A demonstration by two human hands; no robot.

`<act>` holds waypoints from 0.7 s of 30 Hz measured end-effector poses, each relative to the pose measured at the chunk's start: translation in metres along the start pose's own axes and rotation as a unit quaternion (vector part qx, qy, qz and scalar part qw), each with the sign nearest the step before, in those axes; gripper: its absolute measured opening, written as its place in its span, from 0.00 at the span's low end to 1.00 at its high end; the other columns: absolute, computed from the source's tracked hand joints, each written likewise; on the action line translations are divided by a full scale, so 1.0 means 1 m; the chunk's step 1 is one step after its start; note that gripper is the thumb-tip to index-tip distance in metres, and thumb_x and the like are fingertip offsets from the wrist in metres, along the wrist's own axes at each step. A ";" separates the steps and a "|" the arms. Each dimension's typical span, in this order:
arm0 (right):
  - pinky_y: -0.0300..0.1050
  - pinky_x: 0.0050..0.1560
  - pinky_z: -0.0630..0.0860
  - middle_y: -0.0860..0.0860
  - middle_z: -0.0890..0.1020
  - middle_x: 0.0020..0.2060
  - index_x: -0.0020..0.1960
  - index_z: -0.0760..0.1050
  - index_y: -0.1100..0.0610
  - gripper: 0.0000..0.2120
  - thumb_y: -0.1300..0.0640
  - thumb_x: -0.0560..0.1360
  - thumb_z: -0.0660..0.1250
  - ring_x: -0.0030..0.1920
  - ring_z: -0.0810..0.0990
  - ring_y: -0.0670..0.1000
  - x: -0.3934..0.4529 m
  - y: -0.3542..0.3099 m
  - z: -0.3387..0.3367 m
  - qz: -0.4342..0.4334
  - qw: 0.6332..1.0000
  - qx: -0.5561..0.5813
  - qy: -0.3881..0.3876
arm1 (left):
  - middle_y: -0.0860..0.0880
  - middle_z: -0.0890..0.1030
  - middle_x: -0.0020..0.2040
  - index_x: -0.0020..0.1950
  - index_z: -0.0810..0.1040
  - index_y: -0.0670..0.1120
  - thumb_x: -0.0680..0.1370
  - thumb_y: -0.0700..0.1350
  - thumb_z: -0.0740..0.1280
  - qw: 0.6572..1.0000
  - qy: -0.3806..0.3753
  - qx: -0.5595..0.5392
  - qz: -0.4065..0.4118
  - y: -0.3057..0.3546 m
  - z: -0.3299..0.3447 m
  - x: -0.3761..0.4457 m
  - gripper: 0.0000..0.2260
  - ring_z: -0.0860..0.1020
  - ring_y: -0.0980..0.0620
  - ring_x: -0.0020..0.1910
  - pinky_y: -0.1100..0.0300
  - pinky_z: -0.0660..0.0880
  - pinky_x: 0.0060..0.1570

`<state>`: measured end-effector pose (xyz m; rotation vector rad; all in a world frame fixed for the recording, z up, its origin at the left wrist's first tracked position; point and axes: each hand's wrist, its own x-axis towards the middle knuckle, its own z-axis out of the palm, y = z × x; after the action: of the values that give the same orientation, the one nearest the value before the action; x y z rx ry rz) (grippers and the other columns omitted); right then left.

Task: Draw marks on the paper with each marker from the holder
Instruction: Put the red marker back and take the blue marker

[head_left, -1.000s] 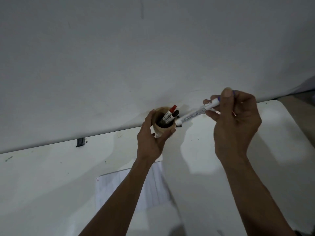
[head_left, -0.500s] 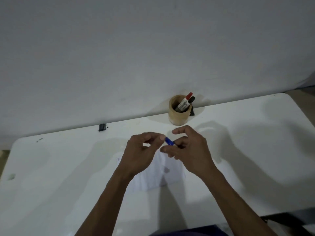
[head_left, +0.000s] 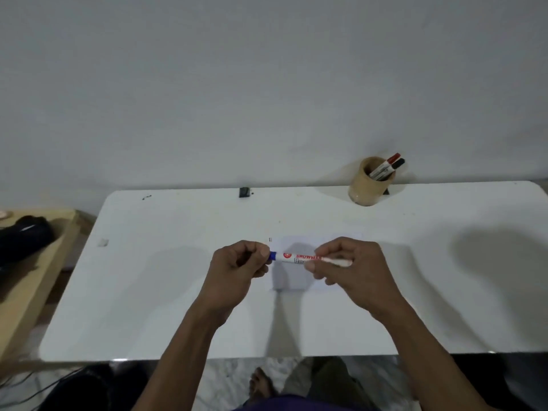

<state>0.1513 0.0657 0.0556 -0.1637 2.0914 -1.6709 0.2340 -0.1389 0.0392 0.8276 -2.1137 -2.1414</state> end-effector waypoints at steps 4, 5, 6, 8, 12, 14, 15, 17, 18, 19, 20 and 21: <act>0.41 0.36 0.81 0.57 0.86 0.36 0.50 0.80 0.64 0.10 0.68 0.70 0.77 0.35 0.85 0.53 -0.016 0.002 0.033 0.050 0.966 0.240 0.084 | 0.53 0.82 0.33 0.47 0.85 0.43 0.77 0.40 0.71 0.999 -0.003 0.037 0.034 -0.009 -0.011 -0.020 0.03 0.77 0.57 0.33 0.68 0.75 0.39; 0.41 0.37 0.81 0.56 0.86 0.36 0.49 0.81 0.64 0.08 0.66 0.71 0.76 0.35 0.84 0.53 -0.019 0.003 0.041 0.065 0.953 0.283 0.085 | 0.54 0.81 0.32 0.46 0.85 0.44 0.77 0.41 0.72 0.998 -0.004 0.055 0.043 -0.010 -0.012 -0.023 0.03 0.77 0.57 0.32 0.68 0.74 0.38; 0.41 0.38 0.81 0.56 0.86 0.37 0.49 0.82 0.63 0.06 0.65 0.72 0.75 0.36 0.84 0.52 -0.022 0.003 0.049 0.074 0.948 0.298 0.080 | 0.54 0.81 0.31 0.46 0.86 0.45 0.76 0.42 0.72 0.996 -0.006 0.071 0.050 -0.010 -0.013 -0.025 0.03 0.77 0.58 0.32 0.67 0.75 0.37; 0.42 0.40 0.81 0.56 0.87 0.39 0.47 0.83 0.62 0.03 0.61 0.75 0.74 0.38 0.85 0.52 -0.027 0.006 0.063 0.079 0.958 0.267 0.065 | 0.51 0.83 0.34 0.46 0.86 0.47 0.77 0.43 0.72 0.993 -0.014 0.096 0.062 -0.011 -0.014 -0.026 0.03 0.78 0.58 0.33 0.61 0.78 0.41; 0.42 0.42 0.82 0.58 0.87 0.40 0.47 0.83 0.63 0.08 0.57 0.78 0.71 0.42 0.87 0.54 -0.024 0.012 0.076 0.079 0.972 0.218 0.048 | 0.50 0.85 0.36 0.43 0.85 0.46 0.77 0.45 0.71 0.987 -0.039 0.140 0.061 -0.011 -0.019 -0.020 0.05 0.79 0.57 0.33 0.62 0.80 0.42; 0.42 0.42 0.82 0.58 0.87 0.39 0.45 0.83 0.62 0.07 0.59 0.78 0.70 0.41 0.86 0.55 -0.016 0.014 0.073 0.076 0.971 0.223 0.040 | 0.51 0.85 0.34 0.40 0.84 0.46 0.77 0.44 0.71 0.989 -0.047 0.135 0.042 -0.011 -0.023 -0.014 0.07 0.79 0.57 0.32 0.66 0.78 0.37; 0.42 0.41 0.82 0.58 0.87 0.38 0.44 0.83 0.61 0.06 0.60 0.78 0.70 0.40 0.86 0.55 -0.011 0.015 0.069 0.075 0.967 0.239 0.043 | 0.51 0.84 0.34 0.39 0.84 0.46 0.78 0.43 0.71 0.991 -0.044 0.126 0.030 -0.011 -0.025 -0.010 0.08 0.79 0.56 0.32 0.68 0.75 0.35; 0.42 0.40 0.82 0.57 0.86 0.36 0.44 0.83 0.61 0.06 0.62 0.79 0.69 0.37 0.85 0.54 0.004 0.016 0.059 0.074 0.958 0.269 0.062 | 0.52 0.83 0.33 0.38 0.84 0.46 0.77 0.43 0.72 0.993 -0.023 0.120 0.007 -0.012 -0.028 0.001 0.08 0.78 0.57 0.31 0.70 0.72 0.32; 0.42 0.40 0.82 0.56 0.85 0.36 0.44 0.82 0.62 0.06 0.63 0.79 0.69 0.37 0.85 0.53 0.013 0.016 0.053 0.072 0.957 0.272 0.071 | 0.53 0.83 0.33 0.38 0.84 0.47 0.77 0.44 0.72 0.991 -0.006 0.130 -0.002 -0.013 -0.030 0.008 0.08 0.78 0.57 0.31 0.70 0.71 0.32; 0.42 0.40 0.82 0.56 0.85 0.36 0.45 0.82 0.62 0.06 0.62 0.79 0.69 0.37 0.85 0.53 0.022 0.016 0.047 0.070 0.958 0.268 0.076 | 0.53 0.83 0.33 0.39 0.84 0.47 0.76 0.45 0.73 0.988 0.015 0.151 -0.008 -0.015 -0.031 0.017 0.07 0.78 0.58 0.31 0.69 0.72 0.33; 0.42 0.40 0.82 0.56 0.85 0.36 0.44 0.82 0.62 0.06 0.62 0.79 0.70 0.37 0.85 0.53 0.030 0.016 0.041 0.068 0.960 0.261 0.078 | 0.53 0.84 0.34 0.40 0.84 0.48 0.76 0.47 0.73 0.983 0.037 0.180 -0.012 -0.016 -0.031 0.027 0.06 0.79 0.59 0.31 0.69 0.72 0.33; 0.42 0.40 0.81 0.56 0.85 0.36 0.44 0.82 0.62 0.06 0.61 0.78 0.70 0.38 0.85 0.53 0.038 0.016 0.037 0.067 0.962 0.254 0.079 | 0.53 0.84 0.35 0.41 0.84 0.48 0.76 0.48 0.73 0.975 0.061 0.214 -0.009 -0.016 -0.030 0.038 0.05 0.78 0.61 0.31 0.71 0.71 0.33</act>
<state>0.1358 0.0230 0.0243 0.2758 1.6592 -2.1223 0.2182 -0.1798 0.0124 0.9772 -2.5440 -1.6089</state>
